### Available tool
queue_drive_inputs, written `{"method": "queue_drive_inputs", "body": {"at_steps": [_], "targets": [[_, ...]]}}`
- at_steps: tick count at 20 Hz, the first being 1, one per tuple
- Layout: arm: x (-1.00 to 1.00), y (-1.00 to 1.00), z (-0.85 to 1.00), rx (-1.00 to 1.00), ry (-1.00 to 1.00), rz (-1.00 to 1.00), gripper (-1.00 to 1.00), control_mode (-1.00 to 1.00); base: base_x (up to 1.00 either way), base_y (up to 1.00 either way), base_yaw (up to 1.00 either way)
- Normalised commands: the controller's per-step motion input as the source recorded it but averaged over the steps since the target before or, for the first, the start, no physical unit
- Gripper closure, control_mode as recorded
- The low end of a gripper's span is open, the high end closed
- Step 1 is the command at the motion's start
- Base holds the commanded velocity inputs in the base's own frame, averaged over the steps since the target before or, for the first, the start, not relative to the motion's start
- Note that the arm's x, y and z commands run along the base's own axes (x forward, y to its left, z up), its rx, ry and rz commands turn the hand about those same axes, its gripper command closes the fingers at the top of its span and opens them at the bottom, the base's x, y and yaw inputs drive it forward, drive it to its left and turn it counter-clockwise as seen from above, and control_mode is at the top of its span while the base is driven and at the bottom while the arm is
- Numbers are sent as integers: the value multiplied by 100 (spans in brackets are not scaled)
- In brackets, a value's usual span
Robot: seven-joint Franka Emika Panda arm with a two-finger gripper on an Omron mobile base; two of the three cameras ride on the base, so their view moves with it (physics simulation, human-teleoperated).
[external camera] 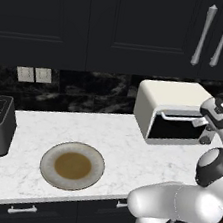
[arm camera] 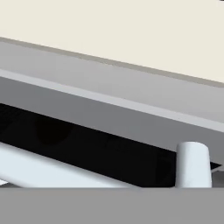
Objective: Pick up the kebab skewer and baguette bread, and place them inside the toaster oven. Close the toaster oven door and start by setting the timer.
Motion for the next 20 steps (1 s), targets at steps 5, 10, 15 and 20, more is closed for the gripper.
{"method": "queue_drive_inputs", "body": {"at_steps": [5, 10, 15, 20], "targets": [[51, 39, 1, 0, -1, 0, -100, -100, 0, 0, 0], [53, 39, 0, 0, 0, 0, -100, -100, 0, 0, 0], [52, 35, 0, 0, -1, 0, -100, -100, 0, 0, 0], [51, 32, 0, 0, -3, 0, -100, -100, 0, 0, 0]]}}
